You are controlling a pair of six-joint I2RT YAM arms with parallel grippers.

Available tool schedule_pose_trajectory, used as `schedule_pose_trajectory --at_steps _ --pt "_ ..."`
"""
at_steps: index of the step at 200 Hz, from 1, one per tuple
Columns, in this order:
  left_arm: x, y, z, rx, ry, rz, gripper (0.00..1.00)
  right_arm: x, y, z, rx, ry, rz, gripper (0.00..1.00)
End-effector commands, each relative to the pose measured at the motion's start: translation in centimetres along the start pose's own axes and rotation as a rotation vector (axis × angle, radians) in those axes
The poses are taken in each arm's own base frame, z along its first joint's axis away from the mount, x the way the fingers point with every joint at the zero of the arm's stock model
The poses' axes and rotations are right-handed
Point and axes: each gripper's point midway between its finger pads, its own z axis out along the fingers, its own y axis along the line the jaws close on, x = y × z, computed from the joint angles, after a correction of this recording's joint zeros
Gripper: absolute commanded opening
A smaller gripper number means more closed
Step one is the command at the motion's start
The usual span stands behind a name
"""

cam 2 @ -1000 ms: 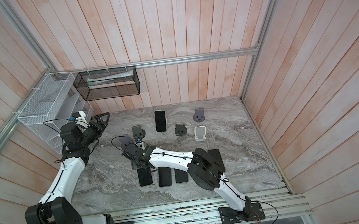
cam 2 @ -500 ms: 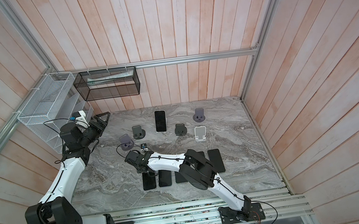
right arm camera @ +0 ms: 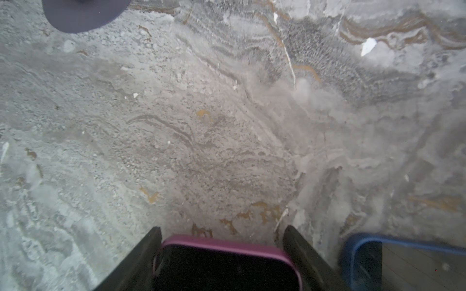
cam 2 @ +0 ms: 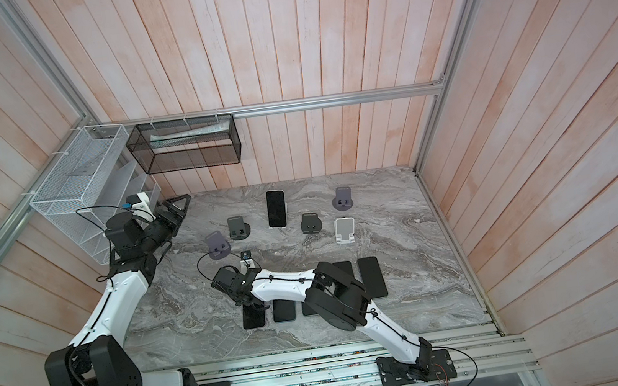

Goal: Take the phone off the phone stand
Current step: 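Lower the purple phone flat beside the black phones and open the right gripper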

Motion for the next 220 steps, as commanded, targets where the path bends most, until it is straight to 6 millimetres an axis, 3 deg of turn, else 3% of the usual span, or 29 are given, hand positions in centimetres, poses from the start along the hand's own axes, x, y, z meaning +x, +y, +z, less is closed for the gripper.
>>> schedule_pose_trajectory --at_steps 1,51,107,158,177,220 --pt "-0.2 0.4 -0.4 -0.006 -0.026 -0.005 0.94 2.4 -1.0 2.2 0.054 0.038 -0.009 0.7" --pt "-0.3 0.8 -0.5 -0.02 -0.033 -0.008 0.94 2.8 -0.9 2.5 0.073 0.061 -0.006 0.74" --pt "-0.3 0.8 -0.5 -0.018 -0.035 -0.008 0.94 4.7 -0.1 3.3 0.034 0.111 -0.013 0.77" --pt "-0.3 1.0 -0.5 -0.024 -0.042 -0.018 0.94 5.5 0.6 3.0 -0.034 0.128 0.0 0.81" --pt "-0.1 1.1 -0.4 -0.024 -0.035 -0.02 0.94 4.8 1.0 2.2 -0.052 0.114 -0.009 0.83" --pt "0.2 1.1 -0.1 -0.028 -0.024 -0.017 0.93 0.1 1.7 -1.9 -0.065 0.012 -0.052 0.93"
